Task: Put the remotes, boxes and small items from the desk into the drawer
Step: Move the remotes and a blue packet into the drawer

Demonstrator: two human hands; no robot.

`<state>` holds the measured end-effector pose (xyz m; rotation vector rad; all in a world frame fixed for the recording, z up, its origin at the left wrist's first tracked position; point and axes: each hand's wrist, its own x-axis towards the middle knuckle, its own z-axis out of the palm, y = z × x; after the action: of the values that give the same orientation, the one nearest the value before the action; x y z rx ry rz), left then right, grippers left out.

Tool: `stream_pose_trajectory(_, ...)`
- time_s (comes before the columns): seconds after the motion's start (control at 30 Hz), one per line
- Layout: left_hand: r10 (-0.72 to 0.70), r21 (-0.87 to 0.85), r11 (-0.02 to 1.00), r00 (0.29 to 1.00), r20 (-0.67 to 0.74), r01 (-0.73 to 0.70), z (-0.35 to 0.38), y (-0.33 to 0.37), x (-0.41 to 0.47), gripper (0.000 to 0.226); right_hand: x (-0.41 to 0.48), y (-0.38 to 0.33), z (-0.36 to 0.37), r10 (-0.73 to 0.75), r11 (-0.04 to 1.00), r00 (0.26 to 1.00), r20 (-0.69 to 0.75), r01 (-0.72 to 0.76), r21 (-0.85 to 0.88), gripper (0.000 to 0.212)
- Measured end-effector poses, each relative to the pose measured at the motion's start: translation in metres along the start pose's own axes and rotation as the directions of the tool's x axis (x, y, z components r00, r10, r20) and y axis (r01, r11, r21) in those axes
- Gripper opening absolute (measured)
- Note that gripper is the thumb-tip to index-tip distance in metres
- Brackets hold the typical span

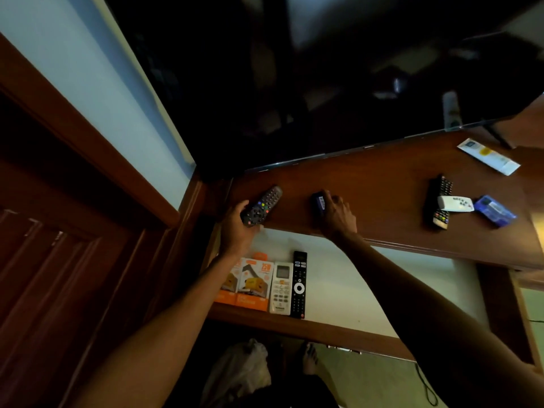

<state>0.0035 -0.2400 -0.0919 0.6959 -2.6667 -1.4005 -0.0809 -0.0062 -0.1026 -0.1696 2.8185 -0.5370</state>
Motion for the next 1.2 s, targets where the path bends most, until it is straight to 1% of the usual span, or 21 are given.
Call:
stream_pose_trajectory(0.1,0.007,-0.131,0.991,0.999,-0.043,-0.012,-0.011,0.007,0.000,0.065,-0.004,0.000,0.002,-0.023,1.000,1.000,-0.007,0.024,0.014,0.084)
stream_pose_trajectory(0.23,0.089,-0.206,0.972,0.989,-0.115,-0.111,-0.016,0.019,0.005,0.047,-0.019,-0.002,-0.002,-0.058,0.994,0.997,-0.056,0.063,0.088,0.085)
stream_pose_trajectory(0.4,0.182,-0.291,0.932,0.974,-0.136,-0.215,-0.002,0.060,0.014,0.041,-0.052,0.010,-0.026,-0.079,0.986,0.983,-0.166,0.102,0.132,0.073)
stream_pose_trajectory(0.5,0.262,-0.366,0.896,0.965,-0.025,-0.252,0.020,0.091,0.010,0.035,-0.075,0.032,-0.038,-0.080,0.982,0.974,-0.211,0.113,0.149,0.066)
stream_pose_trajectory(0.6,0.347,-0.370,0.887,0.927,0.143,-0.275,0.047,0.103,-0.002,0.033,-0.102,0.059,-0.040,-0.046,0.977,0.977,-0.210,0.088,0.196,0.065)
stream_pose_trajectory(0.67,0.350,-0.349,0.905,0.893,0.285,-0.243,0.066,0.099,-0.013,0.034,-0.120,0.077,-0.036,-0.043,0.980,0.985,-0.167,0.074,0.183,0.067)
stream_pose_trajectory(0.73,0.334,-0.337,0.921,0.842,0.425,-0.195,0.083,0.089,-0.027,0.035,-0.136,0.094,-0.026,-0.065,0.987,0.993,-0.101,0.079,0.140,0.067)
stream_pose_trajectory(0.8,0.317,-0.258,0.944,0.783,0.536,-0.205,0.094,0.077,-0.041,0.036,-0.147,0.108,-0.013,-0.046,0.989,0.998,-0.039,0.051,0.140,0.069)
stream_pose_trajectory(0.83,0.305,-0.215,0.952,0.763,0.569,-0.219,0.099,0.071,-0.046,0.036,-0.151,0.114,-0.005,-0.023,0.989,1.000,-0.017,0.025,0.147,0.070)
stream_pose_trajectory(0.9,0.272,-0.176,0.962,0.757,0.594,-0.207,0.108,0.057,-0.055,0.035,-0.156,0.122,0.012,0.024,0.984,1.000,0.019,-0.027,0.174,0.071)
stream_pose_trajectory(1.07,0.204,-0.061,0.977,0.819,0.537,-0.203,0.128,0.027,-0.065,0.034,-0.153,0.129,0.051,0.068,0.972,0.991,0.111,-0.091,0.218,0.070)
stream_pose_trajectory(1.2,0.145,-0.019,0.987,0.831,0.537,-0.160,0.147,0.014,-0.058,0.035,-0.146,0.129,0.075,0.096,0.960,0.984,0.150,-0.131,0.248,0.073)
